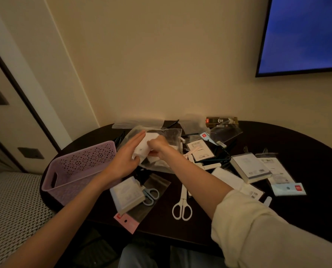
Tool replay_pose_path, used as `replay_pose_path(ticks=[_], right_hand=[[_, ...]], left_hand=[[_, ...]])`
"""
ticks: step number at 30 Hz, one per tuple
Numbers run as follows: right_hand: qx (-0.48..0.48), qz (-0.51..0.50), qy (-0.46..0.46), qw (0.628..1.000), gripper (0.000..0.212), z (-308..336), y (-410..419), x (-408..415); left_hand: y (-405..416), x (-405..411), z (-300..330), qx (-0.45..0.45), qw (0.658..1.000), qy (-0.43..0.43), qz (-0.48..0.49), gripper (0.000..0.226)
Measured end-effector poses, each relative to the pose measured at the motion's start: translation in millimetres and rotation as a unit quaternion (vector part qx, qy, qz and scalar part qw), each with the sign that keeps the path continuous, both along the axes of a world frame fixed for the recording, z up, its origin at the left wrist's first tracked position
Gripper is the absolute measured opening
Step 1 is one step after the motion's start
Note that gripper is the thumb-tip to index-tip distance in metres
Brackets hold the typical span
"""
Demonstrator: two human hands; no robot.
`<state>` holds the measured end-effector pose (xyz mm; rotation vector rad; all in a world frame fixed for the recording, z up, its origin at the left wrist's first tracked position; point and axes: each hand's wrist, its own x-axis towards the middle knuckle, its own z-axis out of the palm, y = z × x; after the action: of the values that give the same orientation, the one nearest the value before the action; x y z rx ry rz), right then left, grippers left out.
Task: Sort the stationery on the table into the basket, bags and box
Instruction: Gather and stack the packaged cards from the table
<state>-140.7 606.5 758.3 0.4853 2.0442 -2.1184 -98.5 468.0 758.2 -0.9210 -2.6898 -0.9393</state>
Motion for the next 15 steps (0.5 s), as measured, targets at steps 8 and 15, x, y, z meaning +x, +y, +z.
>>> replay_pose_path(ticks=[8,15], right_hand=[[-0.006,0.007,-0.017,1.000,0.039,-9.9,-11.6,-18.5],[-0.065,0.022,-0.013,0.998,0.054,-5.1,-9.1,-14.8]], left_hand=[[-7.4,-6.1,9.0,-0.016,1.000,0.008,0.005,0.082],[-5.8,-8.7,17.6,-0.018,1.000,-0.002,0.010,0.079]])
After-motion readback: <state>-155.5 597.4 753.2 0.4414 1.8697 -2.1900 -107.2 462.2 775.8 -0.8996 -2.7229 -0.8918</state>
